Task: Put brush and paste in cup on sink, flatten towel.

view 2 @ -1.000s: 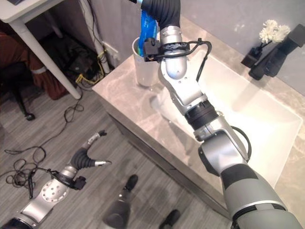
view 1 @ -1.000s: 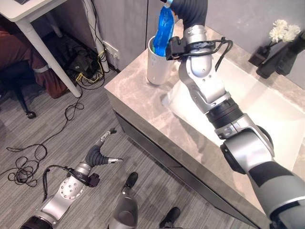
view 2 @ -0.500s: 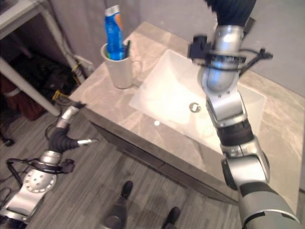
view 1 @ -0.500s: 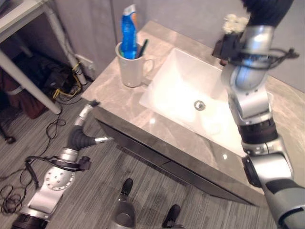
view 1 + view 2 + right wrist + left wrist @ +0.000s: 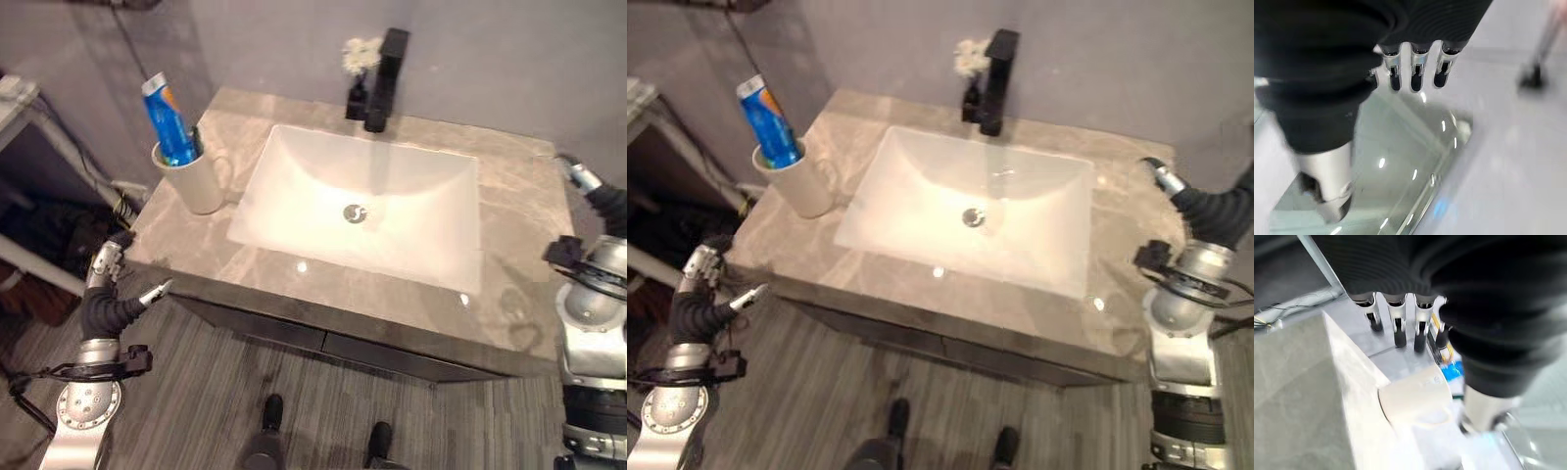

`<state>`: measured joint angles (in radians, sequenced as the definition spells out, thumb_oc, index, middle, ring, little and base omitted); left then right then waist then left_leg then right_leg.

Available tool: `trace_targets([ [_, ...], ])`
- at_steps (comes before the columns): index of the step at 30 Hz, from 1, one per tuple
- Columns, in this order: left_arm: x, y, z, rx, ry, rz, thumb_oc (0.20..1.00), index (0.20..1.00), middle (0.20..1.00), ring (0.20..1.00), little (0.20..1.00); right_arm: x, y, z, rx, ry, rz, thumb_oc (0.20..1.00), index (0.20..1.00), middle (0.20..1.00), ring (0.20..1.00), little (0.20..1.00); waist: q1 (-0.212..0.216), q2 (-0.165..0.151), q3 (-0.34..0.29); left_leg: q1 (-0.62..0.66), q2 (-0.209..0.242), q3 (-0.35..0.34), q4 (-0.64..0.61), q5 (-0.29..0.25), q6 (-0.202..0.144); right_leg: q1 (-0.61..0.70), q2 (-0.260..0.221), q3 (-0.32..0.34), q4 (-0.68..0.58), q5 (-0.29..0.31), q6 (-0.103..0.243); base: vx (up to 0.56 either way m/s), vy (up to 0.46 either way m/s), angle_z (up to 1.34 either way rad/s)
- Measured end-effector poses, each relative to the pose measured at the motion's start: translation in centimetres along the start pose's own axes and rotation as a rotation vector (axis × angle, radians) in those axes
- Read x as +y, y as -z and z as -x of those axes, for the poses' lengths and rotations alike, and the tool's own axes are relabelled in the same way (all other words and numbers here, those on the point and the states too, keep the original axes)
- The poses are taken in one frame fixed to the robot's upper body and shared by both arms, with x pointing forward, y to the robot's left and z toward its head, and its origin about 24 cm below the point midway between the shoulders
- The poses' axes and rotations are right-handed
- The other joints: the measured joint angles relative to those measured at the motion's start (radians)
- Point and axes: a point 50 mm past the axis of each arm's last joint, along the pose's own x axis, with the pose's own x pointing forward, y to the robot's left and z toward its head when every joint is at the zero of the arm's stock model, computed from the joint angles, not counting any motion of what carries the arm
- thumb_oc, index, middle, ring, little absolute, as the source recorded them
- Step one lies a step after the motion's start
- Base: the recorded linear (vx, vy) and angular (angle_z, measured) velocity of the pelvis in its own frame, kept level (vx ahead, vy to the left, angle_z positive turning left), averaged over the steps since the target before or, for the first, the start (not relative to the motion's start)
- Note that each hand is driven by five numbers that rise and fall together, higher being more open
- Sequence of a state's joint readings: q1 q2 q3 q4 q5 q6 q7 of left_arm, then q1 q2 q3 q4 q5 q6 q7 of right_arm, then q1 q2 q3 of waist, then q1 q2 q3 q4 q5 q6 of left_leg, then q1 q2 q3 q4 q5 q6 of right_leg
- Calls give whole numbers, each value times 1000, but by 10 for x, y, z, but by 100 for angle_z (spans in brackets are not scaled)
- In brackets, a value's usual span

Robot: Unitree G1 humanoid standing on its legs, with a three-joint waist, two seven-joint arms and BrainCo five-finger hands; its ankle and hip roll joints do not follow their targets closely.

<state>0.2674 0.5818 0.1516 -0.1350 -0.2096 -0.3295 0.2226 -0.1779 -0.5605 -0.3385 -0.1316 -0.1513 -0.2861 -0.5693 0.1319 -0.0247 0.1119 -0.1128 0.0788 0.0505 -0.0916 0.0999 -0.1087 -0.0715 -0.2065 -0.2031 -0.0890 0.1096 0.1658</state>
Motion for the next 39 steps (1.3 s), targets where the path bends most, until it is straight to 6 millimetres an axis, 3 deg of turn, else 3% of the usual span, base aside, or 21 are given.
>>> trace_targets([
  [3, -1, 10, 3, 49, 16, -28, 200, 200, 200, 200, 200, -13, 22, 13, 91, 22, 81, 1000, 1000, 1000, 1000, 1000, -46, 17, -27, 12, 1, 17, 0, -4, 3, -2, -1, 17, -1, -2, 1, -3, 6, -14],
  [7, 3, 25, 9, 129, 10, -55, 200, 200, 200, 200, 200, -24, 52, 35, 252, 34, 161, 1000, 1000, 1000, 1000, 1000, -75, 24, -50, 25, 6, 46, -1, -11, 10, -6, -1, 50, -3, 2, 4, -7, 5, -20],
  [9, 4, 31, 10, 159, 6, -69, 200, 200, 200, 200, 200, -28, 66, 55, 365, 58, 149, 1000, 1000, 1000, 1000, 1000, -94, 25, -70, 26, 7, 56, -1, -11, 10, -13, 0, 59, -5, 3, 4, -19, 7, -16],
  [10, 7, 37, 12, 192, -6, -79, 200, 200, 200, 200, 200, -30, 86, 84, 532, 93, 118, 1000, 1000, 1000, 1000, 1000, -106, 24, -85, 33, 8, 66, -1, -13, 9, -13, 1, 65, -5, 3, 4, -23, 9, -19],
  [11, 8, 41, 14, 210, -13, -82, 200, 200, 200, 200, 200, -32, 94, 98, 617, 113, 105, 1000, 1000, 1000, 1000, 1000, -106, 25, -88, 37, 8, 68, -4, -15, 8, -10, 1, 67, -7, 3, 4, -25, 11, -16],
  [12, 10, 46, 16, 239, -16, -109, 200, 200, 200, 200, 200, -43, 110, 128, 759, 137, 126, 1000, 1000, 1000, 1000, 1000, -114, 29, -96, 42, 6, 72, -6, -17, 9, -9, -1, 73, -8, 3, 4, -3, 7, -8],
  [16, 22, 52, 20, 287, -52, -144, 200, 200, 200, 200, 200, -85, 141, 211, 1149, 178, 286, 1000, 1000, 1000, 1000, 1000, -121, 33, -101, 45, 6, 75, -6, -19, 10, -8, 0, 81, -6, 6, 2, -1, 3, -3],
  [19, 23, 53, 17, 289, -62, -133, 200, 200, 200, 200, 200, -102, 147, 257, 1373, 203, 365, 1000, 1000, 1000, 1000, 1000, -123, 37, -104, 46, 6, 77, -6, -19, 11, -8, -1, 81, -8, 6, 3, 0, 0, 0],
  [20, 23, 51, 15, 280, -75, -127, 200, 200, 200, 200, 200, -106, 148, 276, 1475, 202, 377, 1000, 1000, 1000, 1000, 1000, -123, 34, -105, 49, 7, 77, -6, -19, 11, -5, 1, 82, -8, 4, 6, 0, 0, 0],
  [21, 22, 46, 11, 247, -144, -79, 200, 200, 200, 200, 200, -107, 144, 315, 1686, 211, 382, 1000, 1000, 1000, 1000, 1000, -118, 21, -104, 61, 10, 78, -6, -23, 11, 6, 4, 83, -8, 2, 5, 0, 0, 0],
  [22, 21, 45, 10, 242, -156, -66, 200, 200, 200, 200, 200, -109, 139, 328, 1757, 222, 377, 1000, 1000, 1000, 1000, 1000, -112, 19, -109, 61, 12, 78, -6, -24, 11, 4, 5, 84, -8, 2, 5, 0, 0, 0],
  [24, 22, 45, 8, 240, -168, -48, 200, 200, 200, 200, 200, -105, 128, 355, 1888, 55, 387, 1000, 1000, 1000, 1000, 1000, -104, 15, -108, 61, 12, 79, -6, -27, 7, 5, 4, 83, -8, -1, 0, 0, 0, 0],
  [29, 10, 38, -2, 200, -139, 0, 200, 200, 200, 200, 200, -91, 116, 379, 1994, -229, 346, 1000, 1000, 1000, 1000, 1000, -90, -1, -83, 60, 0, 55, 19, -29, 13, 29, -4, 61, -8, 0, 1, -18, 42, 13],
  [31, 10, 37, -3, 195, -130, 9, 200, 200, 200, 200, 200, -86, 116, 380, 1989, -298, 352, 1000, 1000, 1000, 1000, 1000, -82, -10, -76, 61, -5, 45, 18, -30, 10, 38, -9, 52, -8, -3, 0, 31, 136, 21],
  [33, 7, 31, -5, 168, -104, 27, 200, 200, 200, 200, 200, -78, 114, 382, 1943, -510, 397, 1000, 1000, 1000, 1000, 1000, -78, -22, -65, 60, -21, 36, 20, -30, 12, 48, -24, 32, 0, -4, 1, 15, 145, 21],
  [36, 1, 29, -7, 158, -59, 48, 200, 200, 200, 200, 200, -68, 112, 384, 1890, -696, 415, 1000, 1000, 1000, 1000, 1000, -75, -33, -56, 60, -45, 13, 25, -36, 29, 60, -51, 22, 1, -6, 5, -5, 110, 19],
  [39, -3, 24, -10, 136, -24, 57, 200, 200, 200, 200, 200, -59, 112, 383, 1877, -756, 403, 1000, 1000, 1000, 1000, 1000, -75, -49, -35, 58, -78, 11, 40, -47, 50, 58, -81, 24, 27, -14, 16, -6, 205, 14],
])
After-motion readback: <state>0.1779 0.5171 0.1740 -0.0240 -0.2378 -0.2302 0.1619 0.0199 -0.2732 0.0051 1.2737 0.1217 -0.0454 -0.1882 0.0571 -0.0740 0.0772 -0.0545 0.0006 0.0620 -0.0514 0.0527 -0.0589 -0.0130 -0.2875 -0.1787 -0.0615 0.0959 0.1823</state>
